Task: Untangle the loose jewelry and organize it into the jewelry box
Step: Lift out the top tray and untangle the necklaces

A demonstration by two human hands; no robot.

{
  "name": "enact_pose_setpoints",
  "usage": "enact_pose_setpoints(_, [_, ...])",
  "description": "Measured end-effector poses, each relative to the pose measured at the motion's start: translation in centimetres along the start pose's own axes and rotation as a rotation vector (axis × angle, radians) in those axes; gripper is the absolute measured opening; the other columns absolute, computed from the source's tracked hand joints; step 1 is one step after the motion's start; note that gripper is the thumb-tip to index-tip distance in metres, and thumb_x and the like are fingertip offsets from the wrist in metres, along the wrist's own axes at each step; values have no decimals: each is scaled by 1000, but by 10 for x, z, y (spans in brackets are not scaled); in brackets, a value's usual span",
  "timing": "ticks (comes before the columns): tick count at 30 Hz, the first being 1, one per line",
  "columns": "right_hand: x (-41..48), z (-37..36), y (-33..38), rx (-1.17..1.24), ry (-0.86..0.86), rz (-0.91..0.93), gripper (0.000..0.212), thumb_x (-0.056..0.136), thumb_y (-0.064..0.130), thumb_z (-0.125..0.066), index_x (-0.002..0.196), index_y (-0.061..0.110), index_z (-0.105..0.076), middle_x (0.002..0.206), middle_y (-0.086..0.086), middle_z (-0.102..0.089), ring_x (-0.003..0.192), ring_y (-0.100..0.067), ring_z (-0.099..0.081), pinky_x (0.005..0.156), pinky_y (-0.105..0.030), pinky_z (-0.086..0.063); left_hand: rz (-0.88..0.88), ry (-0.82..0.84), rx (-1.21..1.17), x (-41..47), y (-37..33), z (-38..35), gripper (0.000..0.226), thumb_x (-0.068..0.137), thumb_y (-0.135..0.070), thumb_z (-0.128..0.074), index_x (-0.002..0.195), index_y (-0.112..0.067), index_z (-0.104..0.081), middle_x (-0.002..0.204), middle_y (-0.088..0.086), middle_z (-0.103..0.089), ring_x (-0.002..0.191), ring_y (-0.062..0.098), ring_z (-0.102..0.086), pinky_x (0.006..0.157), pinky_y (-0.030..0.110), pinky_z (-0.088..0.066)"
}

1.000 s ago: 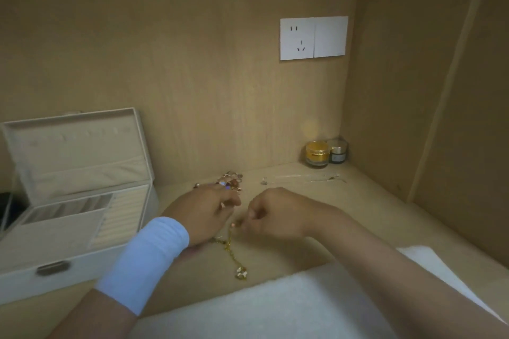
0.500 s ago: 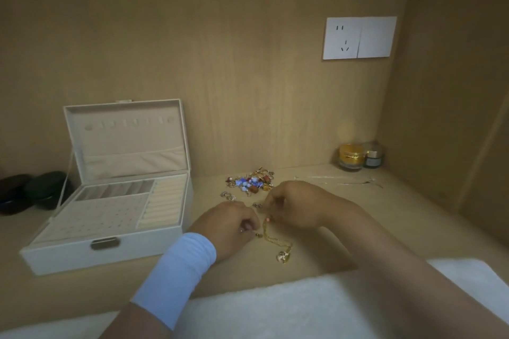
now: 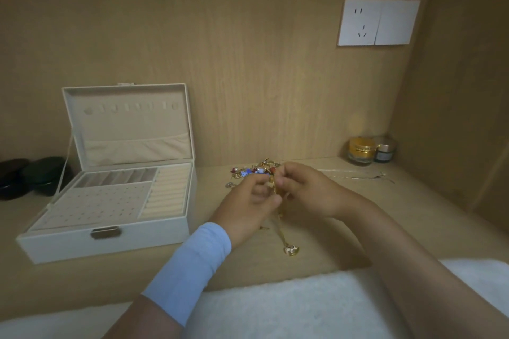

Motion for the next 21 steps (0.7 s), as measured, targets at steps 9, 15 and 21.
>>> enact_pose_setpoints(9, [-6, 5, 16, 338, -84, -32, 16, 104, 14, -48, 89, 11, -54, 57, 4, -48, 48, -16, -46, 50, -27, -40, 129, 230, -177, -6, -6, -11, 7, 95, -21, -61, 94, -16, -65, 73, -4, -68, 61, 11, -59, 57, 20, -47])
enact_pose_setpoints(15, [-11, 17, 6, 293, -26, -102, 15, 101, 16, -55, 88, 18, -60, 57, 7, -39, 43, -9, -29, 46, -26, -29, 128, 156, -187, -7, -6, 15, 19, 85, -38, -65, 75, -22, -68, 58, -2, -57, 62, 23, -54, 58, 31, -33])
enact_pose_setpoints(21, [-30, 28, -5, 112, 233, -161, 8, 92, 18, -69, 90, 19, -77, 58, 4, -45, 49, -11, -36, 49, -26, -32, 119, 142, -181, -15, -9, 29, 25, 96, -19, -57, 74, -14, -68, 55, 4, -49, 42, 18, -41, 50, 27, -42])
Point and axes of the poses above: each hand's wrist, its own x-axis towards the middle knuckle, its own z-axis out of the back of the hand, y = z × x, the point moved 6 cm from there along x, towards the middle knuckle
